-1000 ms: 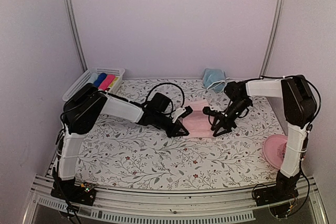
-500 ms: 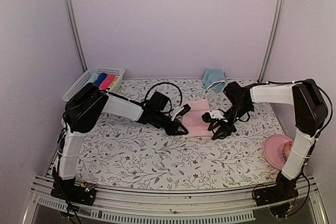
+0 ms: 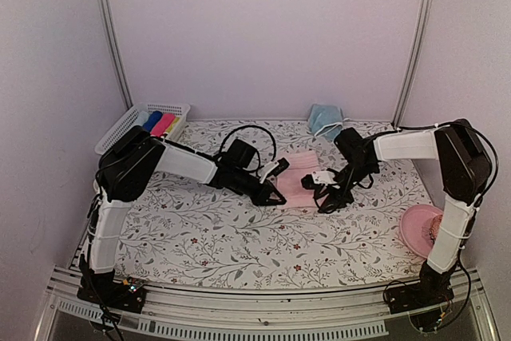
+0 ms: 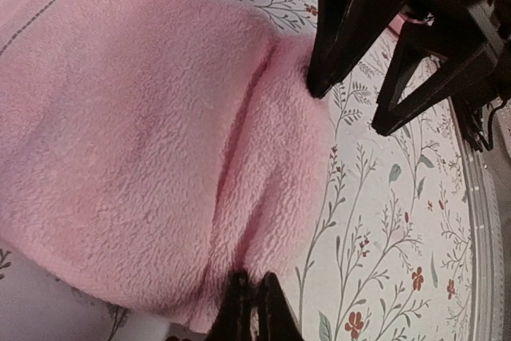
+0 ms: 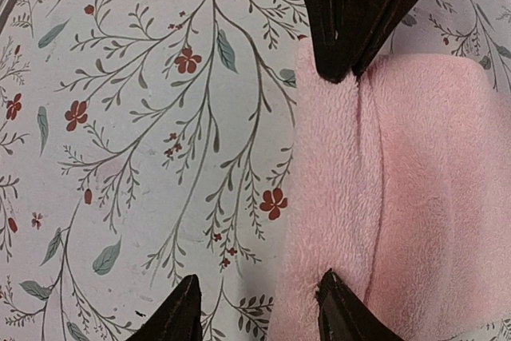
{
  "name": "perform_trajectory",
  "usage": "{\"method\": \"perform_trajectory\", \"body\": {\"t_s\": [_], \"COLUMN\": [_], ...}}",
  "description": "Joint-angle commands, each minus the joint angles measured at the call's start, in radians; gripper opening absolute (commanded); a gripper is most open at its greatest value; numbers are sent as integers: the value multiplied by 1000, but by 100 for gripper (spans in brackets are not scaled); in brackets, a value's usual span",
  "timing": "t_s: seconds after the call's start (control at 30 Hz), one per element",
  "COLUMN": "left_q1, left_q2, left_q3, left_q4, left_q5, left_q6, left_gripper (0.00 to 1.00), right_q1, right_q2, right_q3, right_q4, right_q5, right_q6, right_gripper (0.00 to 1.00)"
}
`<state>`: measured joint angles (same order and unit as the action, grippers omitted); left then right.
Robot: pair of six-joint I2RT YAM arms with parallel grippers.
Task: Roll the towels
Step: Roll the towel at the center of the board.
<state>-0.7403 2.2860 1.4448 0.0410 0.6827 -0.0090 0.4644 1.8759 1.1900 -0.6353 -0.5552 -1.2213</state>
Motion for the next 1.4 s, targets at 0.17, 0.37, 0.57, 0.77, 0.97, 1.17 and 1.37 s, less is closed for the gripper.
{"method": "perform_trajectory", "body": {"t_s": [0.17,0.37,0.57,0.77,0.97,1.17,1.37], "left_q1": [31,36,43,45,41,-16,-139], "left_q2": [59,52,5,-94,-236,-395,-418], "left_q3": [-5,-6,-20,-59,-204,-399,-446], "left_q4": [-90,-89,-80,-53,65,242,316], "left_q5": [-55,-52,-39,-32,-61,-188,-378], "left_q6": [-2,-5,-9,-2,67,210,374], "left_gripper": [0,5,29,45,54,60,60], "right_q1": [3,5,5,6,5,6,3], "right_q2": [49,61,83,111,152,194,238], "right_q3": [-13,-19,-27,-13,58,154,247], "right_q4": [60,102,120,116,13,-180,-367], "right_q5": [64,101,133,150,122,21,-75], "right_q6": [50,76,86,99,111,81,32], "right_gripper": [49,50,49,33,5,4,4]}}
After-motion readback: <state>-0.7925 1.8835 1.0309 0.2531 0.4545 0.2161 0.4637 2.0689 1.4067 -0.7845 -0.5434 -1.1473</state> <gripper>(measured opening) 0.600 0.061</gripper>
